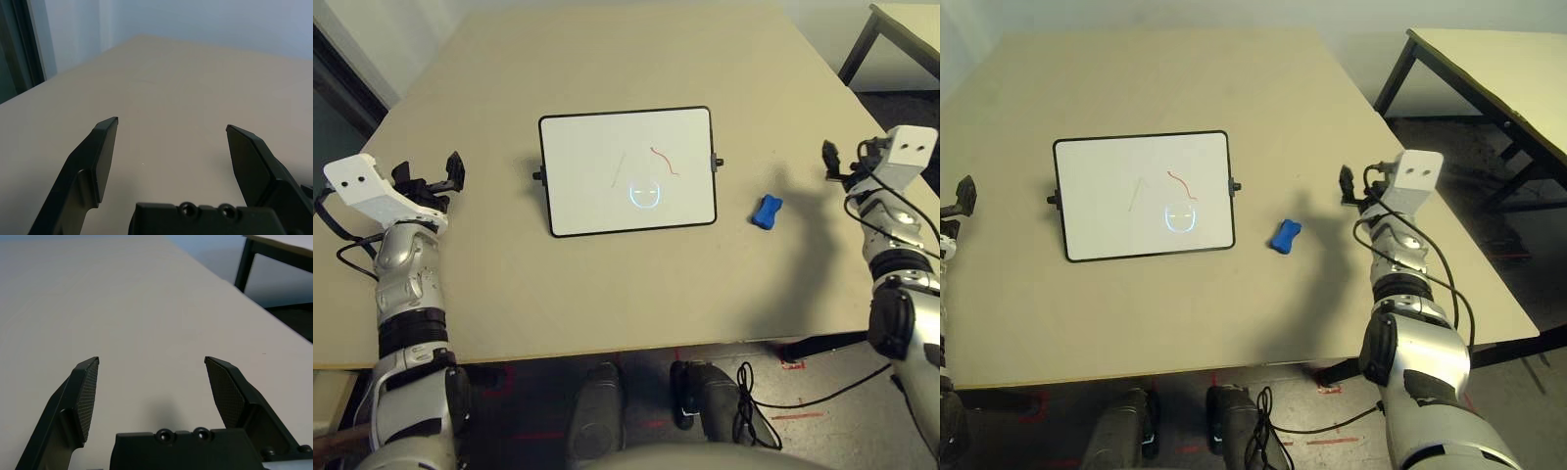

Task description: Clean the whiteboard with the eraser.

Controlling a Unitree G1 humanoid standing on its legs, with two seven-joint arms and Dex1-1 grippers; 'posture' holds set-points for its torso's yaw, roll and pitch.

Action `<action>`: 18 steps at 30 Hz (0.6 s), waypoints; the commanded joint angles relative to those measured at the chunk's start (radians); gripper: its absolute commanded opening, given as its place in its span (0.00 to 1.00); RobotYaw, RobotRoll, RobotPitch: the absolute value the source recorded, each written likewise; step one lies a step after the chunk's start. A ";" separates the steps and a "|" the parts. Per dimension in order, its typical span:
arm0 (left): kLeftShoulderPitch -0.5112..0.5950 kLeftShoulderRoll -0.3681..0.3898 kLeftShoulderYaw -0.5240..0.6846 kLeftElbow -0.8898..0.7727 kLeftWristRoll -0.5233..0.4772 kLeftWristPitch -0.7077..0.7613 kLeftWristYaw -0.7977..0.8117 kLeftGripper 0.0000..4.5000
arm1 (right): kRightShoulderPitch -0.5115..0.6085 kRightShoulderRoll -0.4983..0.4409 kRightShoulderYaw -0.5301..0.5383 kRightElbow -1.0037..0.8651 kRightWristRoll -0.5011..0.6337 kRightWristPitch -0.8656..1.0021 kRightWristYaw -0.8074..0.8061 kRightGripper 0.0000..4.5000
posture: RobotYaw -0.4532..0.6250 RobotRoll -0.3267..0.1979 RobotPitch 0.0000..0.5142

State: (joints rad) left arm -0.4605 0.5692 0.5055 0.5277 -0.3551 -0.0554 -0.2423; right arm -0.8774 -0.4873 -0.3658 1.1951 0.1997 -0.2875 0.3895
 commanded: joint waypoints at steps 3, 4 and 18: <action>-0.026 0.006 -0.022 0.030 0.009 0.017 -0.022 1.00 | 0.021 0.004 0.000 0.005 0.003 0.009 -0.007 0.99 | 0.52 0.62 0.32; -0.032 0.008 -0.029 0.040 0.012 0.018 -0.031 1.00 | 0.023 0.005 0.001 0.003 0.003 0.009 -0.008 0.99 | 0.51 0.62 0.32; -0.258 0.078 -0.169 -0.002 -0.004 0.133 -0.285 1.00 | 0.091 0.035 0.071 -0.587 0.019 0.631 -0.206 0.99 | 0.46 0.62 0.27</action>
State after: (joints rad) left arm -0.7144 0.6372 0.3614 0.5418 -0.3549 0.0390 -0.4849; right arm -0.8141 -0.4724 -0.3259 0.7207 0.1973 0.1987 0.2044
